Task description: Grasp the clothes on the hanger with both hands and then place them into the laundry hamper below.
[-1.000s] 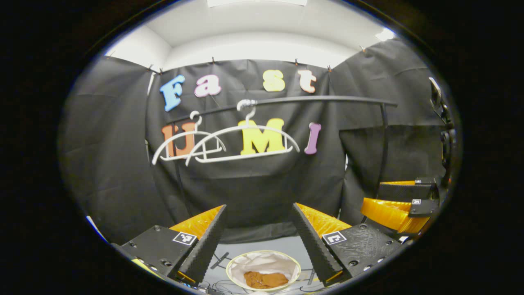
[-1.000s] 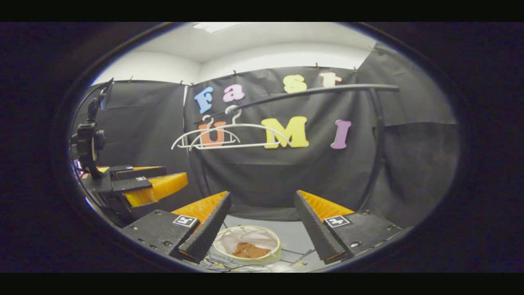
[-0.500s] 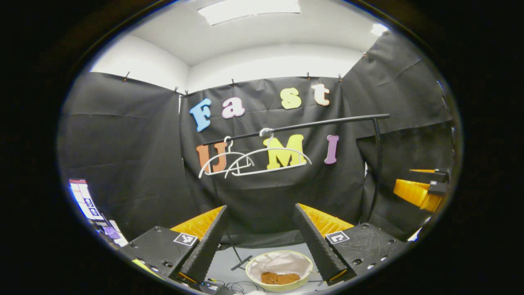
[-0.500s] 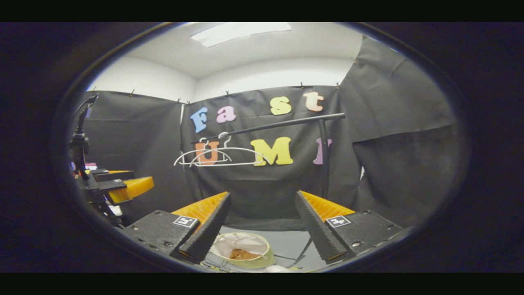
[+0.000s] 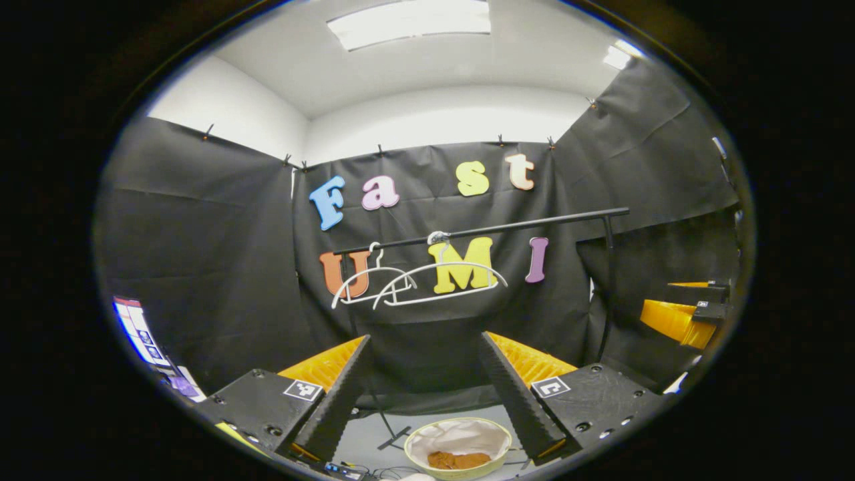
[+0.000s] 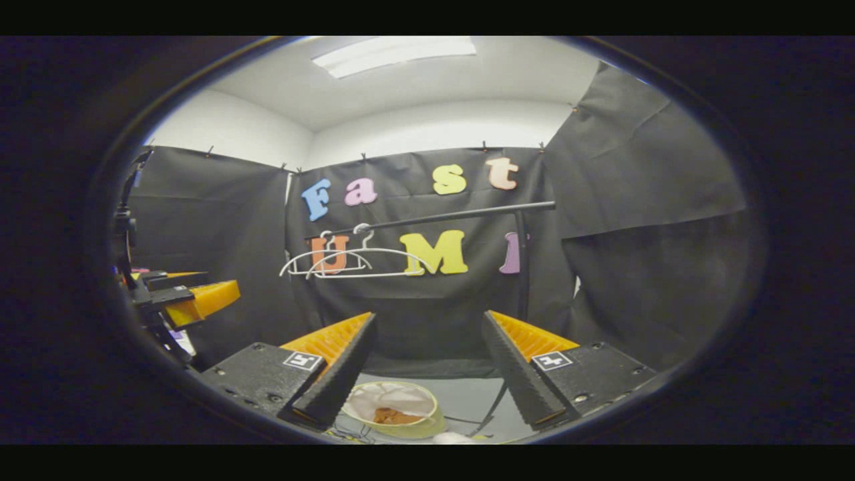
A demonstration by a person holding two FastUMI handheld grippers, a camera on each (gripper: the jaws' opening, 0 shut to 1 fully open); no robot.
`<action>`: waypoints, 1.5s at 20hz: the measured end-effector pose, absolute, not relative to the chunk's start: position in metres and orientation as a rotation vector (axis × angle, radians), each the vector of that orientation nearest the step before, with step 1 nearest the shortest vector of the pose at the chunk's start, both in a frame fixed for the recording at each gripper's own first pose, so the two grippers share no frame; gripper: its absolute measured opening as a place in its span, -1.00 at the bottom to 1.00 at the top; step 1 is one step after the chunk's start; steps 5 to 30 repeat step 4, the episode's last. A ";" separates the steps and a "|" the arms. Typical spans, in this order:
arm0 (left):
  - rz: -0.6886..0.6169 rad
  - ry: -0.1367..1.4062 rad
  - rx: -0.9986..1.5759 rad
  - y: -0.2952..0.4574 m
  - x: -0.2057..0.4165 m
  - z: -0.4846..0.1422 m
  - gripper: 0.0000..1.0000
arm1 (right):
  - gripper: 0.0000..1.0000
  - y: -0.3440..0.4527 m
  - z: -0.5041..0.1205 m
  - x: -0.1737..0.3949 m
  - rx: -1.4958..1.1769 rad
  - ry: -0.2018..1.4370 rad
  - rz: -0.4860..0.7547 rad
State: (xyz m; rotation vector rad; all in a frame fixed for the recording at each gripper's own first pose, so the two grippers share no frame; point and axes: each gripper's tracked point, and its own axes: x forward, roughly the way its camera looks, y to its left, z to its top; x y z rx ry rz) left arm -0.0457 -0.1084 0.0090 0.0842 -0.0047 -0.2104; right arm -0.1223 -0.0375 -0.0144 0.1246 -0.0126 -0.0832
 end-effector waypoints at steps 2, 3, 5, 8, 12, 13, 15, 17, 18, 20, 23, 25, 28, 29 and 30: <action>-0.204 -0.005 0.081 -0.097 -0.046 0.010 0.99 | 0.98 -0.030 -0.012 -0.125 0.107 -0.017 -0.087; -0.204 -0.003 0.075 -0.092 -0.047 0.009 0.99 | 0.97 -0.025 -0.009 -0.126 0.101 -0.024 -0.087; -0.204 -0.003 0.070 -0.087 -0.047 0.010 0.99 | 0.99 -0.018 -0.007 -0.128 0.101 -0.029 -0.084; -0.204 -0.003 0.070 -0.087 -0.047 0.010 0.99 | 0.99 -0.018 -0.007 -0.128 0.101 -0.029 -0.084; -0.204 -0.003 0.070 -0.087 -0.047 0.010 0.99 | 0.99 -0.018 -0.007 -0.128 0.101 -0.029 -0.084; -0.204 -0.003 0.070 -0.087 -0.047 0.010 0.99 | 0.99 -0.018 -0.007 -0.128 0.101 -0.029 -0.084; -0.204 -0.003 0.070 -0.087 -0.047 0.010 0.99 | 0.99 -0.018 -0.007 -0.128 0.101 -0.029 -0.084; -0.204 -0.003 0.070 -0.087 -0.047 0.010 0.99 | 0.99 -0.018 -0.007 -0.128 0.101 -0.029 -0.084; -0.204 -0.003 0.070 -0.087 -0.047 0.010 0.99 | 0.99 -0.018 -0.007 -0.128 0.101 -0.029 -0.084; -0.204 -0.003 0.070 -0.087 -0.047 0.010 0.99 | 0.99 -0.018 -0.007 -0.128 0.101 -0.029 -0.084; -0.204 -0.003 0.070 -0.087 -0.047 0.010 0.99 | 0.99 -0.018 -0.007 -0.128 0.101 -0.029 -0.084; -0.204 -0.003 0.070 -0.087 -0.047 0.010 0.99 | 0.99 -0.018 -0.007 -0.128 0.101 -0.029 -0.084; -0.204 -0.003 0.070 -0.087 -0.047 0.010 0.99 | 0.99 -0.018 -0.007 -0.128 0.101 -0.029 -0.084; -0.204 -0.003 0.070 -0.087 -0.047 0.010 0.99 | 0.99 -0.018 -0.007 -0.128 0.101 -0.029 -0.084; -0.204 -0.003 0.070 -0.087 -0.047 0.010 0.99 | 0.99 -0.018 -0.007 -0.128 0.101 -0.029 -0.084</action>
